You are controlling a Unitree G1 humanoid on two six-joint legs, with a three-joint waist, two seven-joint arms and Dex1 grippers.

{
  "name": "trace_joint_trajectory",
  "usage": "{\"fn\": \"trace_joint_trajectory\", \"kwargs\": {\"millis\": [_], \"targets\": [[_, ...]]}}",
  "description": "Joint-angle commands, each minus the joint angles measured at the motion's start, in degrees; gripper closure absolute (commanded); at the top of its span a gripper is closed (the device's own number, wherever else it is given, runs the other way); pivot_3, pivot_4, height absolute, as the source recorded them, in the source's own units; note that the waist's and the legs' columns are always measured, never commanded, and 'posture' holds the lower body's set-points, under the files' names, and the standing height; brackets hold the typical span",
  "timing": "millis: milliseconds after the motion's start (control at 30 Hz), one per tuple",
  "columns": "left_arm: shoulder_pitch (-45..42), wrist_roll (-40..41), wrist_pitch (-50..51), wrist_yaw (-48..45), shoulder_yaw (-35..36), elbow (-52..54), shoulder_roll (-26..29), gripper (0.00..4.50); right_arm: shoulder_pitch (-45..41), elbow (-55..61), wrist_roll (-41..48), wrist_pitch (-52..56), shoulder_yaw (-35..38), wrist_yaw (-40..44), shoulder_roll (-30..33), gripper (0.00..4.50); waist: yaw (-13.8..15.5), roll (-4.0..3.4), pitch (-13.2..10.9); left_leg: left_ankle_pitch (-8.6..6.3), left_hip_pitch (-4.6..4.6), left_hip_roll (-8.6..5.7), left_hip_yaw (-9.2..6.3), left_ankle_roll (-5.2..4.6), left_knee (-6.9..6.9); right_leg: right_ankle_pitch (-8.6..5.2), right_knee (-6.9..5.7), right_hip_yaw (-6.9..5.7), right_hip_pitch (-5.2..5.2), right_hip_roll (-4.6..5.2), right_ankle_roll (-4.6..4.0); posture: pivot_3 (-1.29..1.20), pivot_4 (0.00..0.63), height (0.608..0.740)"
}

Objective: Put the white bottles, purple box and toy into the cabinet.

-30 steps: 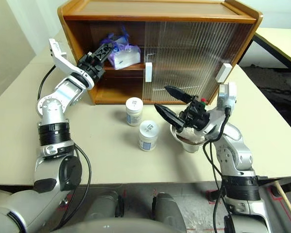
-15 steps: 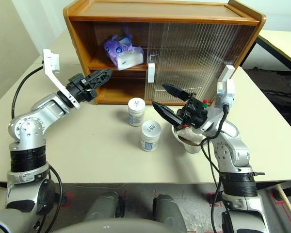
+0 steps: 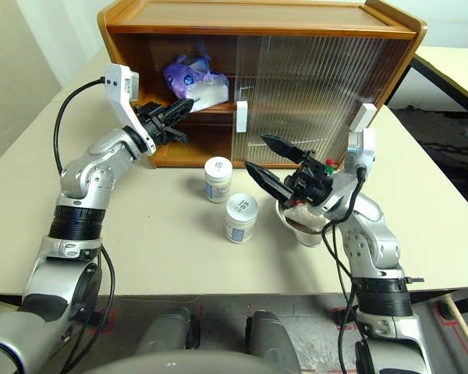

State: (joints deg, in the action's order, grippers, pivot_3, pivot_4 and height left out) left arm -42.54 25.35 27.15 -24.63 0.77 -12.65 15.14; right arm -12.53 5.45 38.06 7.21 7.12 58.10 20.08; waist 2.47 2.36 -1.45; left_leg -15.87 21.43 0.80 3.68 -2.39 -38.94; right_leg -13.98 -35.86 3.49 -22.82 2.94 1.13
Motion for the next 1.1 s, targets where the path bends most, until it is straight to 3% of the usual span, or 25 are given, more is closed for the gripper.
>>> {"fn": "trace_joint_trajectory", "kwargs": {"millis": [33,400,667,767,933,1100], "targets": [[-2.5,-3.9,-3.0,-0.9,-1.0,-5.1,-0.3,4.46,0.5,1.7,0.0,-0.3,0.1,-0.5,0.1,0.00,-0.1,0.00,0.0,0.00,0.00,0.00,0.00,0.00,0.00,0.00,0.00,0.00,0.00,0.00,0.00,0.06,0.000,0.740],[-8.2,-10.4,-9.6,0.7,1.1,-17.5,-0.2,4.46,1.3,2.8,0.0,-0.4,0.4,-1.4,0.3,0.00,-0.8,0.00,0.0,0.00,0.01,0.01,0.00,-0.01,0.00,-0.01,-0.02,0.00,-0.02,-0.01,0.04,0.05,0.000,0.740],[-1.4,-0.9,-2.3,-7.1,3.6,-2.6,-2.4,4.46,1.4,2.5,-0.1,-0.1,0.4,-0.8,1.3,0.00,-1.6,0.00,0.0,0.00,0.03,0.02,-0.01,0.00,0.00,0.00,-0.03,0.00,-0.03,0.01,0.05,0.07,0.000,0.740],[3.8,2.7,3.5,-9.7,3.5,6.3,0.1,3.88,1.3,1.9,-0.1,0.0,0.6,0.0,2.1,0.00,-1.7,-0.02,0.0,-0.01,0.02,0.05,-0.01,0.01,0.01,-0.01,-0.04,0.02,-0.04,0.00,0.06,0.08,0.000,0.740],[12.3,7.8,10.3,-14.1,4.1,15.7,5.4,1.96,0.4,0.8,0.6,0.6,1.0,0.9,3.2,0.00,-1.6,-0.07,0.0,-0.01,-0.06,0.09,-0.01,0.02,0.01,-0.02,-0.16,0.03,-0.04,-0.02,0.03,0.09,0.000,0.740],[18.9,2.5,5.8,-18.8,0.4,16.3,11.8,0.01,0.1,0.6,1.4,1.2,1.3,1.2,3.3,0.00,-1.4,-0.10,-0.1,-0.01,-0.15,0.07,-0.01,0.02,0.01,-0.03,-0.14,0.01,0.04,0.02,-0.01,0.10,0.000,0.740]]}}
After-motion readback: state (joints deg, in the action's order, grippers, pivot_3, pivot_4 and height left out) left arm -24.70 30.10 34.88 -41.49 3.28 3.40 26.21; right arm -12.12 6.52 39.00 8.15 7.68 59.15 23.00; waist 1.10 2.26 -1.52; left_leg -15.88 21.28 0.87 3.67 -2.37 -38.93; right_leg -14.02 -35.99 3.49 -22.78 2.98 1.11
